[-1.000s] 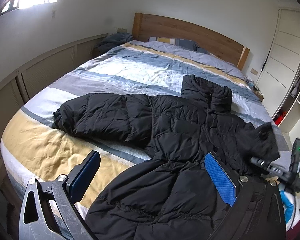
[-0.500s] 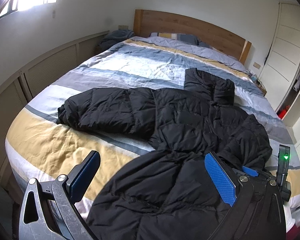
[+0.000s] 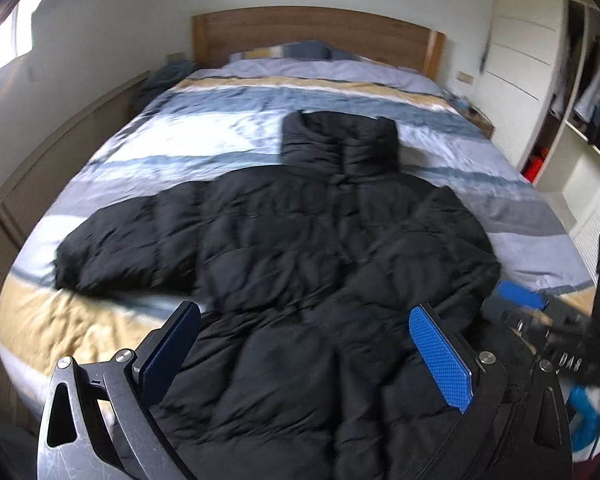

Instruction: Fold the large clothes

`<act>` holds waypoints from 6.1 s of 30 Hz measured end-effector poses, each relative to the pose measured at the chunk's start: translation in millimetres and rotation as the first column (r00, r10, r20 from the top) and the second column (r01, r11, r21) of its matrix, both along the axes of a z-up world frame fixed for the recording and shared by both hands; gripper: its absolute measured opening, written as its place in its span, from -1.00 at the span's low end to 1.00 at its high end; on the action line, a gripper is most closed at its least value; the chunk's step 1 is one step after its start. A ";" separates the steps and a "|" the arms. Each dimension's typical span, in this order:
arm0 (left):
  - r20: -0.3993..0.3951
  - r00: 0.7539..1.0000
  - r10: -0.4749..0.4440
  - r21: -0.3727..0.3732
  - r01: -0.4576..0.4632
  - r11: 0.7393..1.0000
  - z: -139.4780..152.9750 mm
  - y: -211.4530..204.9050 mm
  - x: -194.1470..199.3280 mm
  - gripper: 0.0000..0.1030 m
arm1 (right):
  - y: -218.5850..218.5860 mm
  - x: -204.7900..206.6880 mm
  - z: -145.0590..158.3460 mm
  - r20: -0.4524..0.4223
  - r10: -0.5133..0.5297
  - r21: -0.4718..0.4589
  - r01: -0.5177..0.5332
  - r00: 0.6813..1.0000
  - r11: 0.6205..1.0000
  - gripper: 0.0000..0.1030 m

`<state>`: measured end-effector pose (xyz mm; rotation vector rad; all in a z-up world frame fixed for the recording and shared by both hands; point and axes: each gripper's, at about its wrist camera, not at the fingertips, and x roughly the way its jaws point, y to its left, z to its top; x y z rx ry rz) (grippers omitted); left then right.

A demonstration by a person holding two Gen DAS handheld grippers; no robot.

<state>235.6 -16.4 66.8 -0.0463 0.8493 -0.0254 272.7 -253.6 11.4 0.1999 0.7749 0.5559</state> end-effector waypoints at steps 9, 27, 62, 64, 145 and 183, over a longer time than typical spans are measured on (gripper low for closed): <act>-0.040 0.997 -0.070 0.008 0.071 0.997 -41.7 -80.6 83.8 0.94 | -70.5 75.3 -8.9 0.028 -0.146 -0.104 0.148 0.989 0.983 0.35; -0.224 0.970 0.093 0.002 -0.095 0.995 -175.1 -67.1 159.2 0.99 | -53.0 168.1 -125.0 -0.124 -0.142 -0.156 0.122 0.982 0.980 0.35; -0.034 0.999 0.003 -0.012 -0.004 1.000 -37.4 20.7 -10.4 0.98 | -45.2 -30.4 10.7 -0.001 -0.240 -0.086 0.239 0.971 0.967 0.35; -0.039 0.999 0.006 -0.035 -0.008 0.999 -32.0 34.5 -22.2 0.98 | -42.3 -47.5 18.4 0.006 -0.251 -0.081 0.251 0.968 0.965 0.35; 0.001 0.979 0.206 -0.488 -0.180 0.854 -33.1 364.9 40.3 -0.85 | 36.1 -107.7 65.8 0.030 -0.340 -0.125 0.341 0.940 0.932 0.35; -0.179 0.947 -0.266 -0.126 0.246 0.961 -99.1 -26.3 65.2 -0.84 | -136.1 -159.5 6.8 -0.056 -0.493 0.081 0.496 0.868 0.864 0.35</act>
